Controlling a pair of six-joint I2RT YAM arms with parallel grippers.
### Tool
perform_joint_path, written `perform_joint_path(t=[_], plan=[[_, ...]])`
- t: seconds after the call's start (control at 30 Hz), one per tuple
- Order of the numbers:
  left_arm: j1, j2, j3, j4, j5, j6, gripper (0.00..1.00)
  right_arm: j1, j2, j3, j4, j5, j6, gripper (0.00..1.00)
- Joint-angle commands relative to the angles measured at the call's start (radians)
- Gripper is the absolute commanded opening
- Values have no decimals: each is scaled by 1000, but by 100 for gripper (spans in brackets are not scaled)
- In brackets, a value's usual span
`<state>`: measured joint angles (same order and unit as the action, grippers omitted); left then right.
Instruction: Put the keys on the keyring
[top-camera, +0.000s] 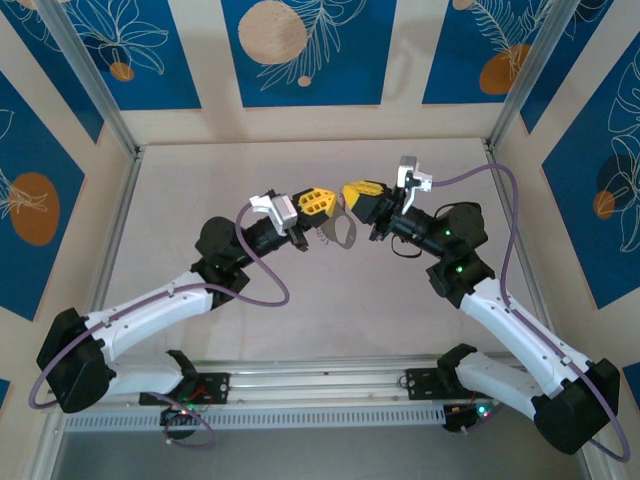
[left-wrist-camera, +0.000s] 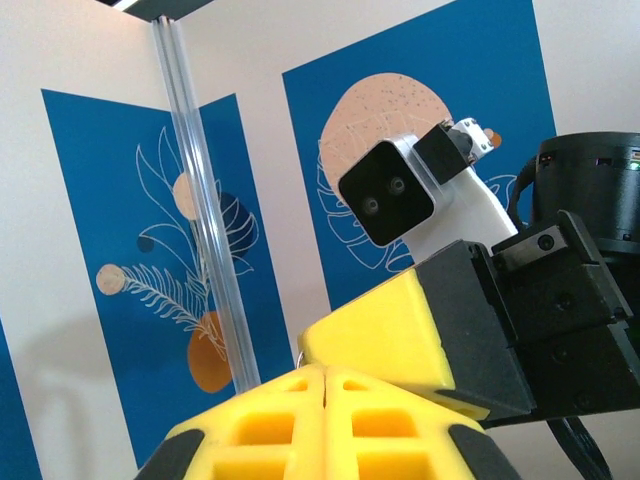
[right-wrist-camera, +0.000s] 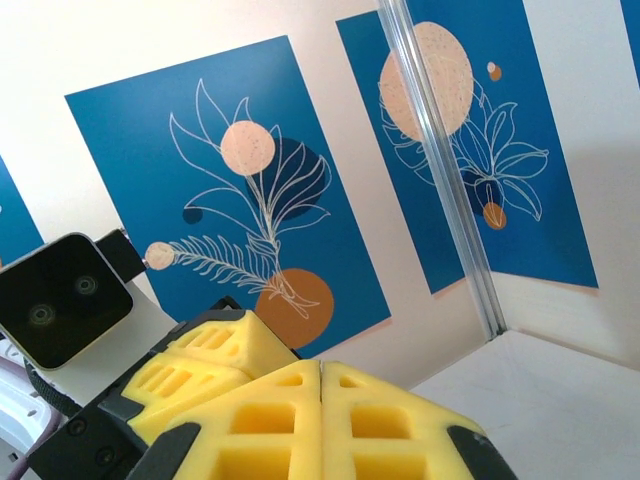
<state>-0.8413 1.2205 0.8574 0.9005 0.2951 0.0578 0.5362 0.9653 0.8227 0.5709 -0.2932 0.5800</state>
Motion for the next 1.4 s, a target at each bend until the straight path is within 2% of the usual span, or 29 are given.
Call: perform_joint_path(t=[0.0,0.37,0.53,1.37], plan=[[-10,-9,15,65,21,-6,0,-2,-3,-5,4,-1,12,0],[-10,-11,14,65,22,-4,0,-10,-72,-30,-3,55,-3,0],[-11,-9,13,69,21,-7,0,-10,-90,-38,25,18,12,0],[-10,-7,15,70,26,-9,0,45,-26,-11,63,-9,15,0]])
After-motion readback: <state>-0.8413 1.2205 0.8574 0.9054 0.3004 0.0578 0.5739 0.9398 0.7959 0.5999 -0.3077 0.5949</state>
